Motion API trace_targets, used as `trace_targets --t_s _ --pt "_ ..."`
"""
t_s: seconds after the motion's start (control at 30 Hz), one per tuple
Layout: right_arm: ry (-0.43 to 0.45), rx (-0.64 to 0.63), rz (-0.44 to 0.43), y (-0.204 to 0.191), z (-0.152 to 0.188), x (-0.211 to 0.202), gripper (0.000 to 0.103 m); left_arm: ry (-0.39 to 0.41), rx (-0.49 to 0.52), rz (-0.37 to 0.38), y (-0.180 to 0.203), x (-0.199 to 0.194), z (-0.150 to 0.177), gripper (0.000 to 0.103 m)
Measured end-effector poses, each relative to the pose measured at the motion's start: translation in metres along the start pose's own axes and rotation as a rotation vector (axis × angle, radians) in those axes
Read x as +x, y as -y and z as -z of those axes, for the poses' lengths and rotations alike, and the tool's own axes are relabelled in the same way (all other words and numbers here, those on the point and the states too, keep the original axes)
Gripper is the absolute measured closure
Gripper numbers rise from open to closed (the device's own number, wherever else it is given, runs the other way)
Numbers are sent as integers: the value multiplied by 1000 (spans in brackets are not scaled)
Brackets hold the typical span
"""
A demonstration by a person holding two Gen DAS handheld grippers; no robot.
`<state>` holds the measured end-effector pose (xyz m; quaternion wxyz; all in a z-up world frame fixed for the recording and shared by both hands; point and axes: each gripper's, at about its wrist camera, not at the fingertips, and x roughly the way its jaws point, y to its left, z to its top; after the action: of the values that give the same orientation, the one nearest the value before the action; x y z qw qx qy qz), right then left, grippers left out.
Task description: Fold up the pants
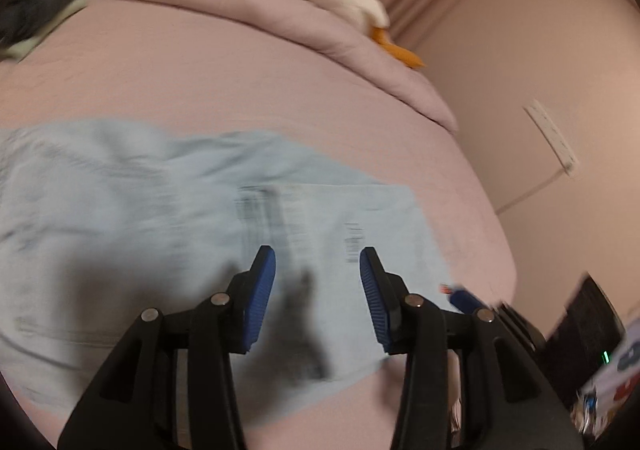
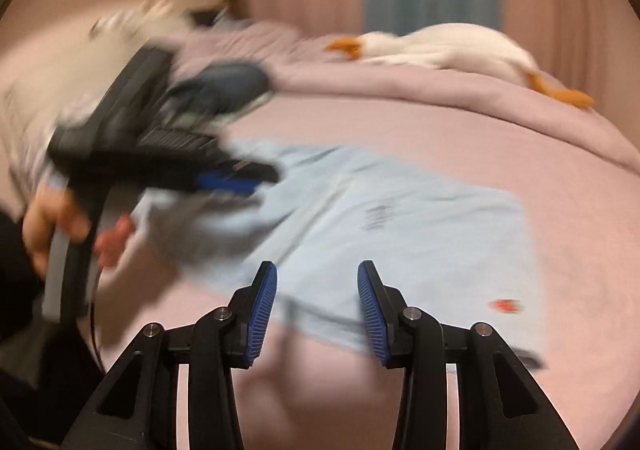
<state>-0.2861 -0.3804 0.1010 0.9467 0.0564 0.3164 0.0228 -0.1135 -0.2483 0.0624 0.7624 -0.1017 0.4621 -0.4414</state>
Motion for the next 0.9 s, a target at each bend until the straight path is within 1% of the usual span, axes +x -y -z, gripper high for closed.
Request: trace_targets --t_s 0.03,0.07,0.1,0.13,0.17,0.2,0.27,0.33,0.37,0.4,0.43,0.47,0.5,0.57,0.63,0.7,0.77,0.83,0.9 --pt "8 25 29 9 -1 -2 61 -11 17 18 12 8 1 62" --pt "3 49 85 15 -3 -3 61 -21 27 31 19 12 1 62" --pt "-12 65 131 25 -5 2 61 -31 43 37 27 20 3 65" --pt "-25 79 169 33 -6 5 61 -40 55 33 31 24 4 68" --pt "-36 98 196 42 -8 10 61 -61 71 18 35 33 7 76" --pt "-50 112 210 47 -9 14 61 -76 73 4 34 39 10 78" --pt "-70 131 232 52 -9 20 61 -94 74 -57 25 41 18 79" --pt "-97 139 237 57 -5 28 61 -109 65 -147 8 43 25 89" --pt "-120 141 246 56 6 29 61 -112 52 -166 0 41 27 100" --pt "-149 146 249 63 8 36 61 -109 16 -166 -12 37 30 100" --pt "-183 153 242 66 11 43 61 -108 -29 -120 -22 33 33 100" --pt "-196 157 236 67 19 40 61 -105 -47 -106 -24 30 35 100" --pt "-208 152 233 67 18 43 61 -102 -44 -105 -24 28 36 100" --pt "-227 128 249 63 14 41 61 -101 4 -135 -17 28 38 100" --pt "-220 108 259 55 6 38 61 -99 23 -152 -13 31 40 100" --pt "-176 69 211 41 -6 40 61 -95 10 -144 -12 38 38 100" --pt "-154 35 136 27 -16 42 61 -90 6 -134 -14 35 38 100" --pt "-171 26 58 19 -25 55 61 -89 15 -133 -15 35 38 100" --pt "-223 37 -16 13 -36 75 63 -92 28 -135 -14 35 38 100"
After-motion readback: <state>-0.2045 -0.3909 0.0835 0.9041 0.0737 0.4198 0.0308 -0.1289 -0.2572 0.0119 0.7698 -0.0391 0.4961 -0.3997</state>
